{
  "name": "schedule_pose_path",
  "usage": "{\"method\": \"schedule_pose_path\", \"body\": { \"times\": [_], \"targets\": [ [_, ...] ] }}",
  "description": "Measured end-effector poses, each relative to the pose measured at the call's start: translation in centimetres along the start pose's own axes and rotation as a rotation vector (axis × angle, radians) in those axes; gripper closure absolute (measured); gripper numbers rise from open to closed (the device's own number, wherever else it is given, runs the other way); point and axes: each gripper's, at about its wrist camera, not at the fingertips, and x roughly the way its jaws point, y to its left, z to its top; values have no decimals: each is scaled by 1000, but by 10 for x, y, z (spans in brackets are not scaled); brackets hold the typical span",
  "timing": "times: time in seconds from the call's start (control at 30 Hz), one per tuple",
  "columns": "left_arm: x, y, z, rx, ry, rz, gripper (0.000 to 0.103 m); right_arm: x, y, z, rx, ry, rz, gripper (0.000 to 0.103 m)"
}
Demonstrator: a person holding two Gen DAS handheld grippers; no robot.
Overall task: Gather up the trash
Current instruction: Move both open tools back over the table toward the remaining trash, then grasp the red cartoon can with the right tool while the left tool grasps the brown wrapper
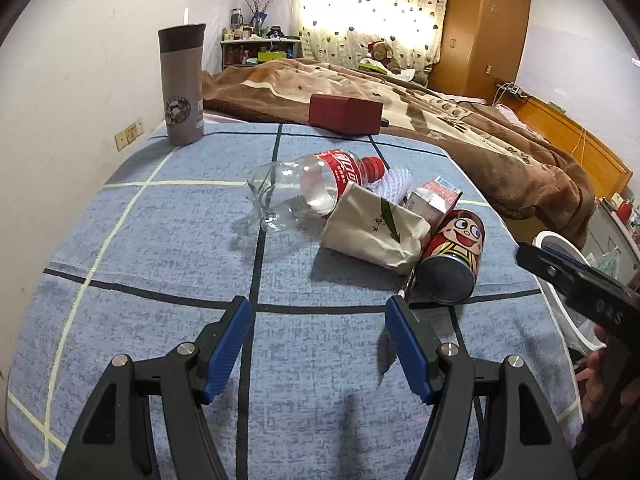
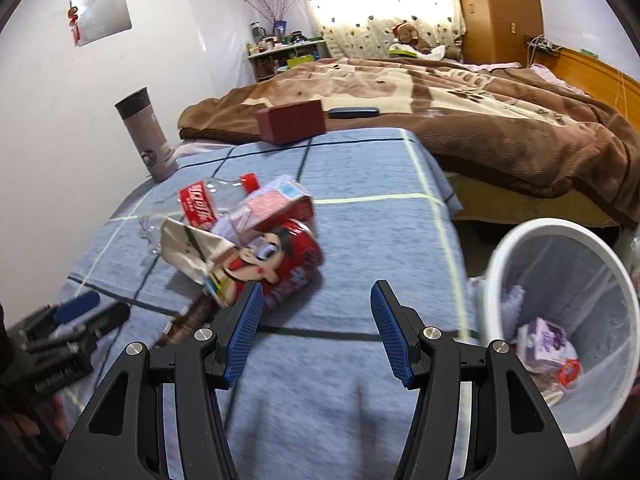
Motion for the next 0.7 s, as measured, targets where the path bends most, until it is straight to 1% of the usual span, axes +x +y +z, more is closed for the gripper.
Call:
{"method": "schedule_pose_path", "body": {
  "times": [0.07, 0.13, 0.23, 0.3, 0.37, 0.5, 0.53, 0.6, 0.7],
  "targets": [
    [2, 1, 0, 1, 11, -31, 31, 6, 7, 3, 5, 12, 10, 45],
    [4, 0, -1, 14, 16, -32, 31, 13, 13, 6, 8, 31, 6, 45],
    [9, -3, -1, 31, 34, -57, 31, 21, 22, 11, 3, 32, 0, 43],
    [11, -6, -1, 43, 43, -73, 31, 33, 24, 14, 16, 77, 4, 42],
    [13, -7, -1, 51, 47, -87, 31, 37, 24, 15, 39, 87, 4, 42],
    [18, -10, 0, 65, 61, -88, 31, 45, 23, 20, 81, 110, -6, 42],
    [20, -10, 1, 69, 66, -96, 31, 48, 25, 20, 78, 120, -13, 39],
    [22, -11, 2, 70, 74, -112, 31, 55, 27, 21, 71, 141, -37, 38],
    [26, -13, 2, 78, 82, -110, 31, 58, 26, 20, 80, 160, -22, 36]
  ]
}}
